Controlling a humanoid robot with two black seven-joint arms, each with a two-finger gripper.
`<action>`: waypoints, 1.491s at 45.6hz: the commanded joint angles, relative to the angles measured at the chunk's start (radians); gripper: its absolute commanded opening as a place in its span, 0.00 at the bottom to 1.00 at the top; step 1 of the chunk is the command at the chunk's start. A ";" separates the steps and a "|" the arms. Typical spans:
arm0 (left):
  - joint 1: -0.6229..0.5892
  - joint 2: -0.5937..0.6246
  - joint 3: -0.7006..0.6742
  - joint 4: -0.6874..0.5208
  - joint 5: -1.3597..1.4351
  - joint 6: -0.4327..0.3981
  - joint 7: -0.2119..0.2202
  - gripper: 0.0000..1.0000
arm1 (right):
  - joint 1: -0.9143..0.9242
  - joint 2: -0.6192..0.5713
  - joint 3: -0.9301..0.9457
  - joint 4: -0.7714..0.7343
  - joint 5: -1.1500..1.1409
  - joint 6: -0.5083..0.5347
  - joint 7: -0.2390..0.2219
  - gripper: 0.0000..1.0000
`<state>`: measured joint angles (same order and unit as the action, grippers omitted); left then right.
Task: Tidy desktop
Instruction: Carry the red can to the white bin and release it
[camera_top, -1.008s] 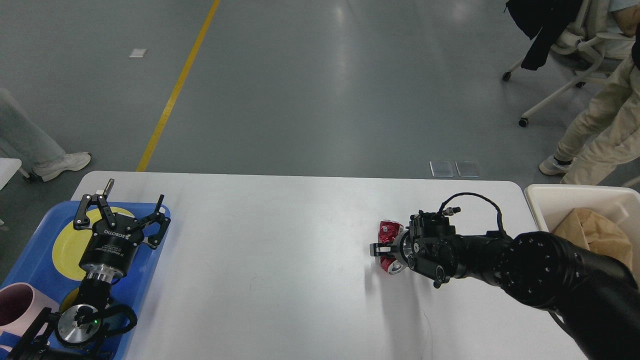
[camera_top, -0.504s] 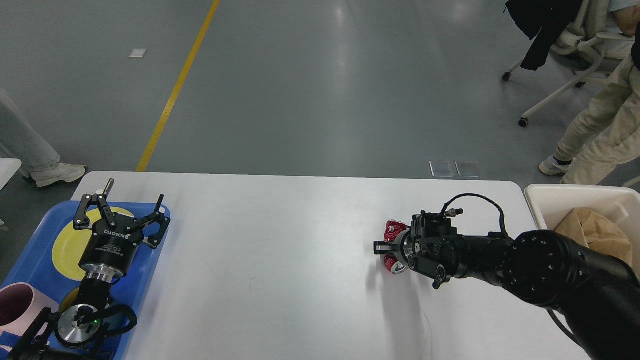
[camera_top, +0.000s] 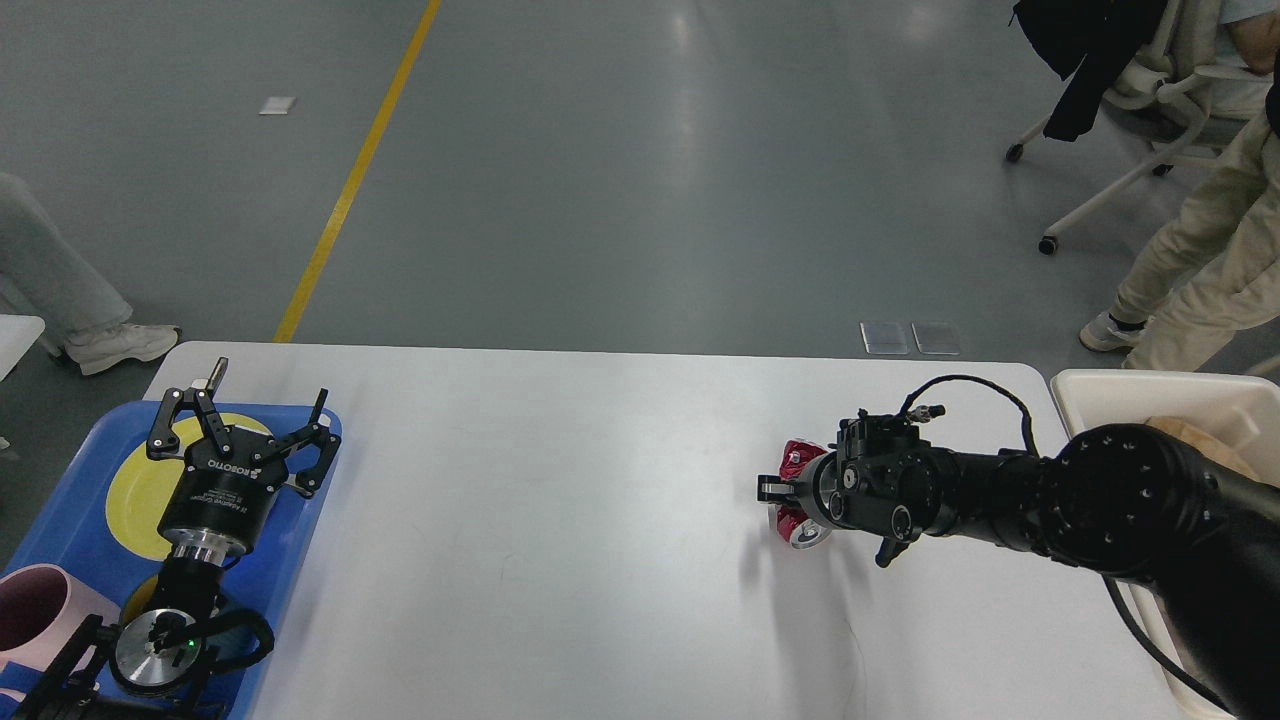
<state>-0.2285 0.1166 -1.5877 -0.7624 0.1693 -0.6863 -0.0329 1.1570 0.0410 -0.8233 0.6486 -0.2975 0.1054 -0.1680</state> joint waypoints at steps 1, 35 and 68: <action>0.000 0.000 0.000 0.000 0.001 0.001 0.001 0.97 | 0.072 -0.052 -0.004 0.095 0.026 0.013 -0.002 0.00; 0.000 0.000 0.000 0.000 -0.001 0.001 -0.001 0.97 | 1.041 -0.391 -0.428 0.943 0.278 0.390 0.010 0.00; 0.000 0.000 0.000 0.000 -0.001 0.001 -0.001 0.97 | 0.836 -0.851 -0.738 0.639 0.095 0.247 0.205 0.00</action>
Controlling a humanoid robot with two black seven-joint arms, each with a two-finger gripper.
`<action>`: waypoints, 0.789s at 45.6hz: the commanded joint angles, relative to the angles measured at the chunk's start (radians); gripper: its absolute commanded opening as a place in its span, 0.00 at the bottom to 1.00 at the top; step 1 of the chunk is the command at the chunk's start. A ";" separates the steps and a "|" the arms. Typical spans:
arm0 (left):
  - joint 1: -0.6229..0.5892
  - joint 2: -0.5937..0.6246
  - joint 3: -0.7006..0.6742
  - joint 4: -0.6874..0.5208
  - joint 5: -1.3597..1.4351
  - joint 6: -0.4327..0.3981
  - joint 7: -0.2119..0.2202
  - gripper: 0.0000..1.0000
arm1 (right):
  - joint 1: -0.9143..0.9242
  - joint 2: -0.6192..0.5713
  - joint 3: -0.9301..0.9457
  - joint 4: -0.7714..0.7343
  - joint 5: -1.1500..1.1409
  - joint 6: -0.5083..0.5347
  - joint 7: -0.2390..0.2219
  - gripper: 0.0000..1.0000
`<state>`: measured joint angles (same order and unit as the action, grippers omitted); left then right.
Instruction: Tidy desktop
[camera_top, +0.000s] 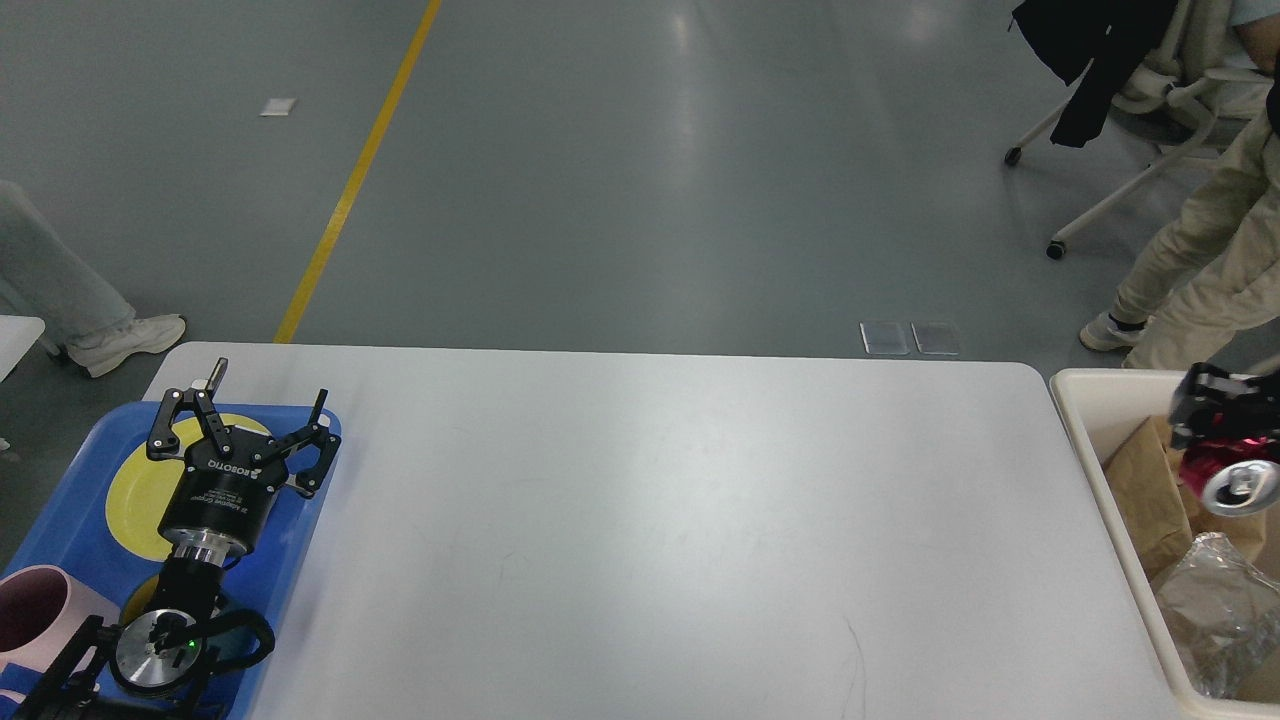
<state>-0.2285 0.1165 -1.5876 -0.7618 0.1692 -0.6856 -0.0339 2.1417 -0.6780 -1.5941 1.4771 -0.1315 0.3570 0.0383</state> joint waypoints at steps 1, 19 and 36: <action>0.000 0.000 0.000 -0.001 -0.001 0.000 0.000 0.97 | -0.184 -0.155 0.051 -0.236 -0.076 -0.004 0.000 0.00; 0.000 0.000 0.000 -0.001 -0.001 0.000 0.000 0.97 | -1.138 -0.078 0.669 -0.972 -0.077 -0.045 0.000 0.00; 0.000 0.000 0.000 0.001 0.000 0.000 0.000 0.97 | -1.597 0.261 0.764 -1.413 -0.059 -0.306 -0.024 0.00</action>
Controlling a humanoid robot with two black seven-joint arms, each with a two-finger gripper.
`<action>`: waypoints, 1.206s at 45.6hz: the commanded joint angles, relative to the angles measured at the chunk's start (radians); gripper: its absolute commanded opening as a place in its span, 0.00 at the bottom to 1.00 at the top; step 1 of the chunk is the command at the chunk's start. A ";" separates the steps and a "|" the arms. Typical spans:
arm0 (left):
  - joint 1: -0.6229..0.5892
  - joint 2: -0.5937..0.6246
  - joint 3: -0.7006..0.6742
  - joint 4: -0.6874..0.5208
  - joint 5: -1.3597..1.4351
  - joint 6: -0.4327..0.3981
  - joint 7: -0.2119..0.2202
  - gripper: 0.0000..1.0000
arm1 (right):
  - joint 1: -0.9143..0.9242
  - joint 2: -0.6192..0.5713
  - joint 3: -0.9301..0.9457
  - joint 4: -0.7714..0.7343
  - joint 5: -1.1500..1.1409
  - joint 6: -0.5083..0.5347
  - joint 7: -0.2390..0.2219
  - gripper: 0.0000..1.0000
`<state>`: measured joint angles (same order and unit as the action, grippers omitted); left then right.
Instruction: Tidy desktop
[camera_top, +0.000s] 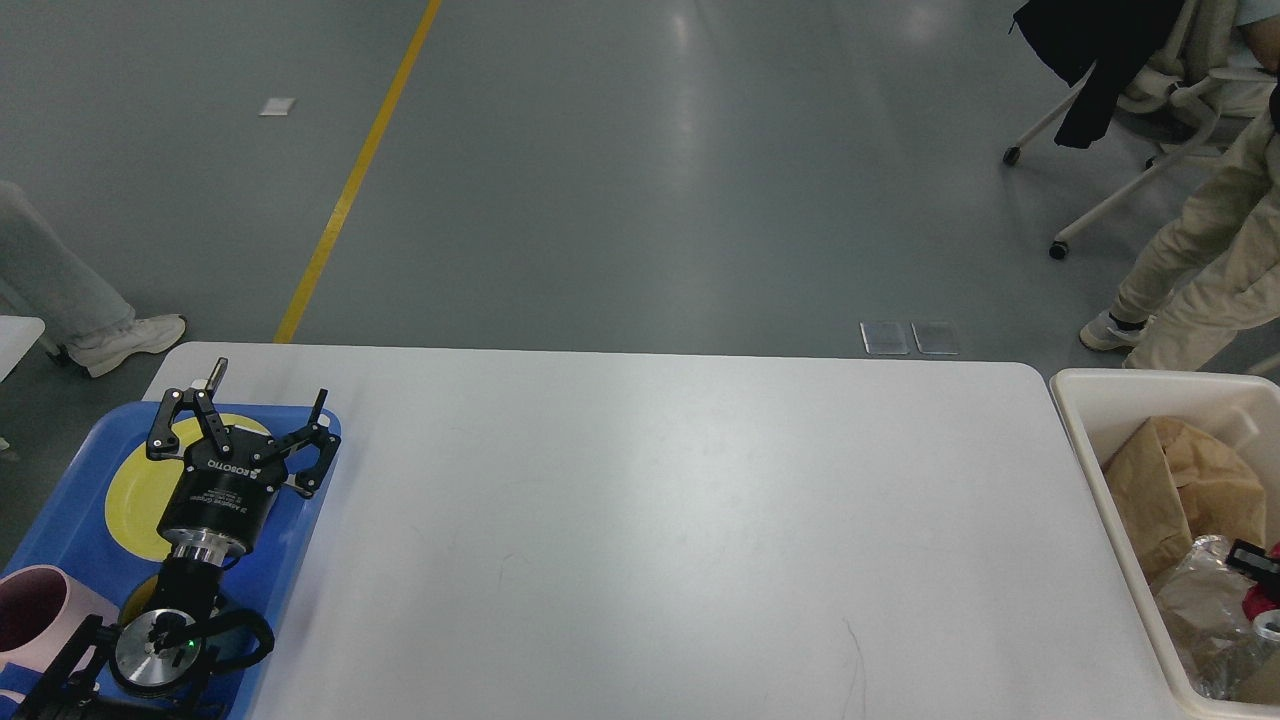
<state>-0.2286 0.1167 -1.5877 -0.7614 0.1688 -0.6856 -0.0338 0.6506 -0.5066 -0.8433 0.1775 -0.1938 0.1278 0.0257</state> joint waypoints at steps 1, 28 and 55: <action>0.000 0.000 0.000 -0.001 0.000 0.000 0.000 0.97 | -0.121 0.105 0.023 -0.127 0.004 -0.088 -0.015 0.00; 0.000 0.000 0.000 0.001 0.000 0.000 0.000 0.97 | -0.164 0.125 0.090 -0.138 0.002 -0.183 -0.040 1.00; 0.000 0.000 0.000 0.001 0.001 0.000 0.000 0.97 | -0.072 0.050 0.514 -0.116 0.005 -0.203 -0.033 1.00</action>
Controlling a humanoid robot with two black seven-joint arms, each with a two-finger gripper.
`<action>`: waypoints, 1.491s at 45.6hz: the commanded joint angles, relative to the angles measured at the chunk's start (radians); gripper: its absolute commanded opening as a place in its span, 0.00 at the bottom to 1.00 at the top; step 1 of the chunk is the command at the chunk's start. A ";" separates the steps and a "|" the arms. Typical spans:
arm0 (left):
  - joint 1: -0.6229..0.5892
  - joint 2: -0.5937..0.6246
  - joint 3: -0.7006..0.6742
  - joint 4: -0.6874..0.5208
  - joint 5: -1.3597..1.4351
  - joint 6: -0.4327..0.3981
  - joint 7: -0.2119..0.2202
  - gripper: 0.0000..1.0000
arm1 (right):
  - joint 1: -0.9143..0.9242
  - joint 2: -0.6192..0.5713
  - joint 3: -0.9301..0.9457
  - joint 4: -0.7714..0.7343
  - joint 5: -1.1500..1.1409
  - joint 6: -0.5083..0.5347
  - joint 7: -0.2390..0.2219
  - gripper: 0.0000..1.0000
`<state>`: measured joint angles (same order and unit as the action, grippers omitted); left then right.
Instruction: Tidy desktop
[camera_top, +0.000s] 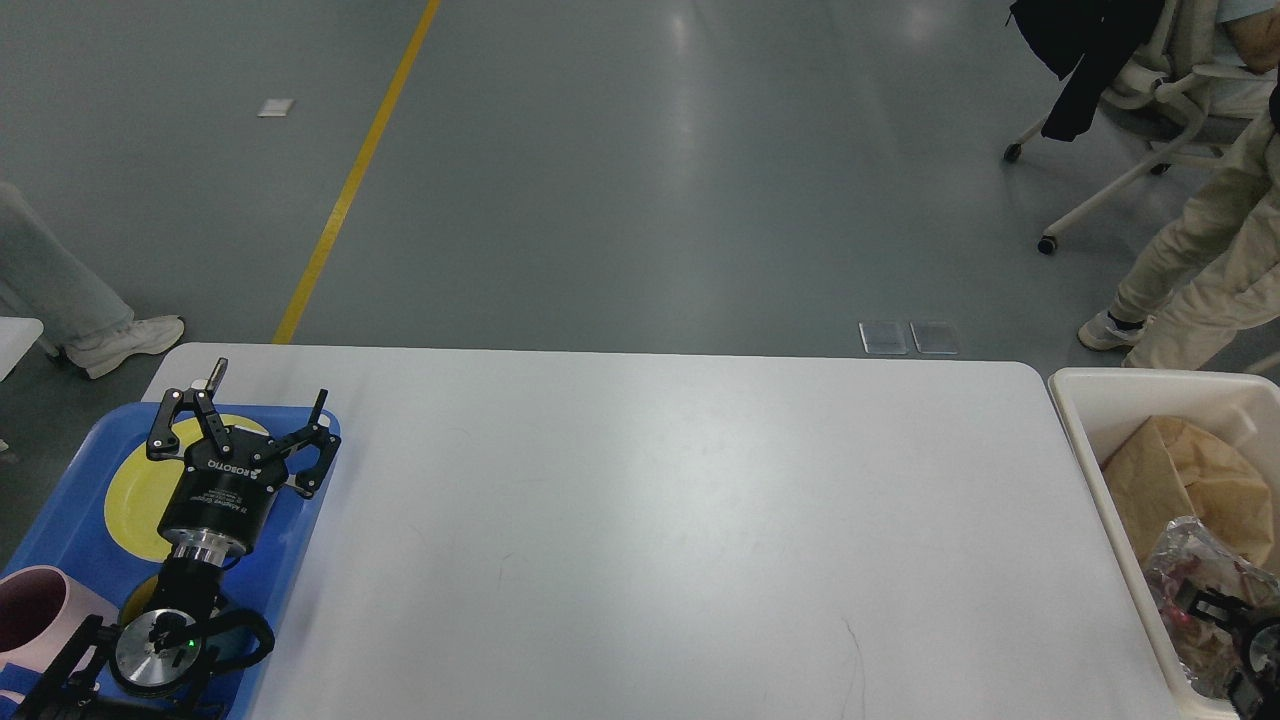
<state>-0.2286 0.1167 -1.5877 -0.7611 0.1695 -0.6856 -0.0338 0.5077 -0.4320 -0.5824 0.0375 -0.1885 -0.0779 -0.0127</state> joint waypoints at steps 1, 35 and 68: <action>0.000 0.000 0.000 -0.001 -0.001 0.000 0.000 0.97 | 0.080 -0.031 0.316 0.030 -0.003 0.003 0.005 1.00; 0.000 0.000 0.000 0.000 -0.001 0.000 -0.002 0.97 | -0.058 0.047 1.986 0.653 -0.264 0.342 0.241 1.00; 0.000 0.000 0.000 0.000 -0.001 0.000 0.000 0.97 | -0.221 0.276 2.150 0.684 -0.353 0.405 0.335 1.00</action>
<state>-0.2286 0.1166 -1.5878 -0.7611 0.1692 -0.6857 -0.0344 0.2914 -0.1557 1.5656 0.7188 -0.5426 0.3265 0.3219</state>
